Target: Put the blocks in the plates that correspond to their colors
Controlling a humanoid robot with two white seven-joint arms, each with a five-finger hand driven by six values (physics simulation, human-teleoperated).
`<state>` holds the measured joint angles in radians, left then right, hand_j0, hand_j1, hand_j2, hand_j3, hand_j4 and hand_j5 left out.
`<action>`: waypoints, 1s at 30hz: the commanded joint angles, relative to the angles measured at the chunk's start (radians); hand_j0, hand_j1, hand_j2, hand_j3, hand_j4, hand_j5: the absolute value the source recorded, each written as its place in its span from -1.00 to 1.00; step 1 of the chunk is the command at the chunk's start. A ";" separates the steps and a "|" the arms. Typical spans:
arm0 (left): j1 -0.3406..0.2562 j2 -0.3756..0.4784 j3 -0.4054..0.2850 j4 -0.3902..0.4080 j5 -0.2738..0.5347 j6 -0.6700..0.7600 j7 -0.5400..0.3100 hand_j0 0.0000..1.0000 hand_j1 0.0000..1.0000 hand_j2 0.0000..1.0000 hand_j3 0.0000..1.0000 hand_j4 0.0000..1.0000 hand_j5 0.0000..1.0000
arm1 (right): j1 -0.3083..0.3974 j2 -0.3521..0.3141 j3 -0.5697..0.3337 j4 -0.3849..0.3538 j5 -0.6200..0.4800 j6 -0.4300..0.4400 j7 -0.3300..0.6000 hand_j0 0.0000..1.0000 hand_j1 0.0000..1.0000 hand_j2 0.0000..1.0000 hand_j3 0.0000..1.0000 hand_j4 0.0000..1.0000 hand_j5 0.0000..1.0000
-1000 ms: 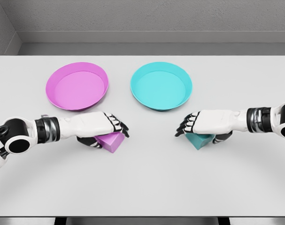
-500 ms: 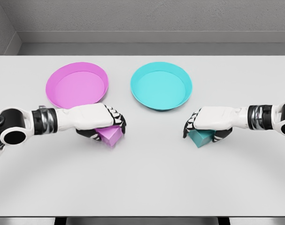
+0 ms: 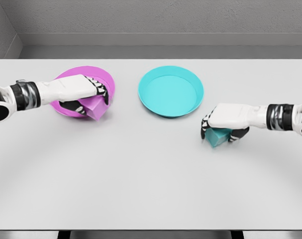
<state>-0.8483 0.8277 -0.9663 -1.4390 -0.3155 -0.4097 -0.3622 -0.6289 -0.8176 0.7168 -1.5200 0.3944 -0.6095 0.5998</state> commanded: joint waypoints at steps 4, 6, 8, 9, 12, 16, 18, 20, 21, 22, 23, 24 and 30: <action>-0.011 -0.002 0.024 0.075 0.010 -0.006 0.002 0.04 0.04 0.04 0.04 0.04 0.04 | 0.000 0.057 -0.100 0.029 0.000 -0.001 0.011 0.02 0.02 0.02 0.02 0.02 0.02; -0.026 -0.013 0.026 0.112 0.010 -0.008 0.002 0.04 0.04 0.04 0.04 0.04 0.04 | -0.006 0.084 -0.143 0.054 0.000 -0.001 0.011 0.02 0.02 0.02 0.02 0.02 0.02; -0.029 -0.035 0.024 0.150 0.009 -0.007 0.002 0.04 0.04 0.04 0.04 0.04 0.04 | -0.009 0.130 -0.180 0.090 -0.002 -0.001 0.011 0.02 0.02 0.02 0.02 0.02 0.02; -0.031 -0.048 0.024 0.170 0.009 -0.006 0.002 0.04 0.04 0.04 0.04 0.04 0.04 | -0.011 0.161 -0.207 0.103 -0.002 -0.001 0.011 0.02 0.02 0.02 0.02 0.02 0.02; -0.043 -0.099 0.023 0.253 0.001 -0.004 0.000 0.06 0.06 0.06 0.06 0.06 0.06 | -0.026 0.219 -0.226 0.116 -0.002 -0.001 0.011 0.02 0.02 0.02 0.02 0.02 0.02; -0.064 -0.124 0.024 0.328 -0.001 0.003 0.000 0.13 0.13 0.13 0.13 0.13 0.13 | -0.112 0.325 -0.224 0.231 0.000 -0.001 0.011 0.03 0.03 0.03 0.03 0.03 0.03; -0.064 -0.142 0.024 0.365 -0.002 0.006 0.000 0.26 0.26 0.26 0.26 0.26 0.26 | -0.158 0.376 -0.224 0.316 0.001 -0.001 0.011 0.03 0.03 0.03 0.03 0.03 0.03; -0.064 -0.145 0.024 0.376 -0.001 0.008 0.000 0.49 0.49 0.49 0.49 0.49 0.49 | -0.172 0.413 -0.224 0.357 0.011 -0.001 0.011 0.04 0.04 0.04 0.04 0.04 0.04; -0.064 -0.145 0.024 0.376 -0.001 0.008 0.002 0.62 0.62 0.62 0.62 0.62 0.62 | -0.172 0.426 -0.223 0.377 0.014 -0.001 0.011 0.05 0.05 0.05 0.05 0.05 0.05; -0.064 -0.145 0.024 0.376 0.001 0.008 0.002 0.73 0.73 0.73 0.73 0.73 0.73 | -0.175 0.440 -0.221 0.382 0.015 -0.001 0.011 0.05 0.05 0.05 0.05 0.05 0.05; -0.064 -0.148 0.024 0.376 0.001 0.008 0.002 0.84 0.84 0.84 0.84 0.84 0.84 | -0.192 0.465 -0.215 0.382 0.018 -0.001 0.011 0.05 0.05 0.05 0.05 0.05 0.05; -0.064 -0.150 0.024 0.376 0.001 0.008 0.002 0.89 0.89 0.89 0.89 0.89 0.89 | -0.199 0.472 -0.217 0.380 0.018 -0.001 0.011 0.15 0.15 0.15 0.15 0.15 0.15; -0.064 -0.148 0.038 0.378 0.001 0.006 0.002 0.98 0.98 0.98 0.98 0.98 0.98 | -0.196 0.460 -0.226 0.377 0.015 -0.001 0.011 0.94 0.94 0.94 0.94 0.94 0.94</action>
<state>-0.9127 0.6794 -0.9354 -1.0629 -0.3181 -0.4036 -0.3611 -0.8253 -0.3573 0.4928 -1.1443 0.4167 -0.6139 0.6113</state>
